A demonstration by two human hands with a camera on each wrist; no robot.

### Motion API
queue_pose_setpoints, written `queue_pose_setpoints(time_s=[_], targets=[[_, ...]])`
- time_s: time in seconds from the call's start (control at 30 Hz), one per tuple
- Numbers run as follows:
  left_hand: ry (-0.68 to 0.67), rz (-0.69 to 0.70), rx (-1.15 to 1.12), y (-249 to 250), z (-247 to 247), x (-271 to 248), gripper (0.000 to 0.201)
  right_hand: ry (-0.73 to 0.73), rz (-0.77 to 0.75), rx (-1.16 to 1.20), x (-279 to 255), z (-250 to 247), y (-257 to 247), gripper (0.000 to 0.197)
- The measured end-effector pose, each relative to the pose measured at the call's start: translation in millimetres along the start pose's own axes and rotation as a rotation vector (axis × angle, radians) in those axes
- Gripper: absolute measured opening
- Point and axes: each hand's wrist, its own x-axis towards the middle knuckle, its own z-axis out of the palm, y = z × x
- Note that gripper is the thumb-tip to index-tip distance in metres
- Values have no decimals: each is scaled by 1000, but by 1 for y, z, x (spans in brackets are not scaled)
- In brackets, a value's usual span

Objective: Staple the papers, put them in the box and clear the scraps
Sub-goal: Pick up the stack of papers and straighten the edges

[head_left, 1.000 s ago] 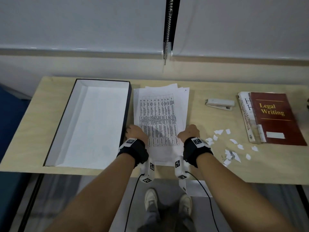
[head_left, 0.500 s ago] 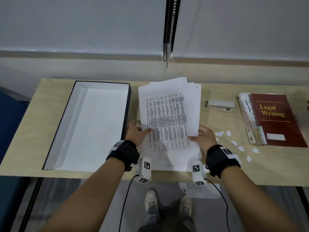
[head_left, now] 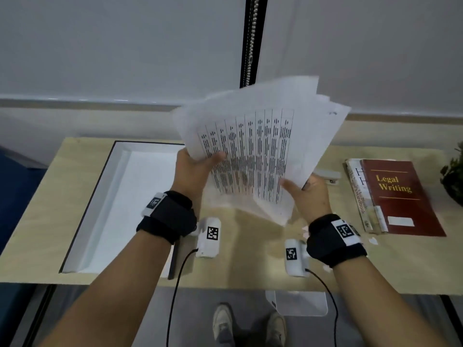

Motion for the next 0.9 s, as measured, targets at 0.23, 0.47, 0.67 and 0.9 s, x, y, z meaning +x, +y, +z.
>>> queue_pose_setpoints(time_s=[0.23, 0.47, 0.67, 0.9], targets=[[32, 79, -63, 17, -1, -11, 29, 29, -101, -78, 10, 9, -9, 38], [0, 37, -24, 4, -3, -9, 17, 18, -70, -142, 23, 12, -5, 2], [-36, 9, 23, -14, -6, -6, 16, -14, 27, -86, 30, 18, 7, 20], [48, 61, 40, -15, -29, 16, 17, 6, 131, 36, 36, 6, 16, 14]])
